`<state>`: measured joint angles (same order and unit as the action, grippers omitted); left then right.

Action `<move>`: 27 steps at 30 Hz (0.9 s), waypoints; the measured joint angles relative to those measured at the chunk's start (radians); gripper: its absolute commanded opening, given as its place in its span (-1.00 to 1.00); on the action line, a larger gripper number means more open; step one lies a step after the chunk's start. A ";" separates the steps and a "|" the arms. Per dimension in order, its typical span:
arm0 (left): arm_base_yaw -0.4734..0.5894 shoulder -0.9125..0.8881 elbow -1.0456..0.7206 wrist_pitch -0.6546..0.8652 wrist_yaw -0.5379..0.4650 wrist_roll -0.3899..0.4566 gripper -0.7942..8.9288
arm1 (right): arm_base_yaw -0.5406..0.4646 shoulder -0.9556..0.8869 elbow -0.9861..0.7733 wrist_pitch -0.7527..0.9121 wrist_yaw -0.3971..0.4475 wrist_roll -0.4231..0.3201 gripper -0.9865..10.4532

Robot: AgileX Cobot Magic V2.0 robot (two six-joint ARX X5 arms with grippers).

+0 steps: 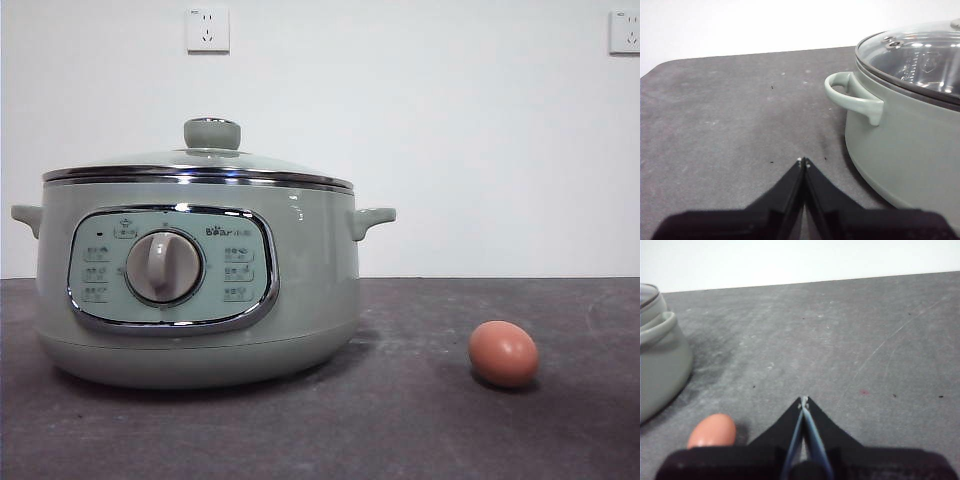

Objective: Pick up the egg,open the lid,put the egg in the pot,close the lid

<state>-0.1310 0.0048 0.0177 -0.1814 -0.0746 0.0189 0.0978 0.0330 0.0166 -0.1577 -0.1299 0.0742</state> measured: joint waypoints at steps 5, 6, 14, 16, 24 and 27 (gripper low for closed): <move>0.000 0.000 0.000 0.000 0.005 -0.016 -0.84 | 0.000 0.000 0.000 0.011 -0.001 0.123 -0.83; 0.000 0.000 0.000 0.000 0.010 -0.034 -0.84 | 0.000 0.000 0.000 0.011 -0.001 0.159 -0.83; 0.000 0.000 0.000 0.004 0.121 -0.245 -0.84 | 0.000 0.000 0.000 0.011 -0.055 0.418 -0.83; 0.000 0.000 0.000 0.008 0.171 -0.286 -0.85 | 0.000 0.000 0.000 0.010 -0.078 0.444 -0.83; 0.000 0.000 0.060 -0.018 0.254 -0.387 -0.85 | 0.000 0.006 0.102 -0.032 -0.080 0.499 -0.85; 0.000 0.000 0.134 -0.024 0.254 -0.398 -0.85 | 0.000 0.036 0.170 -0.069 -0.080 0.502 -0.85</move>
<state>-0.1310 0.0051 0.1513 -0.2058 0.1795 -0.3794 0.0978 0.0692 0.1864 -0.2264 -0.2100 0.5766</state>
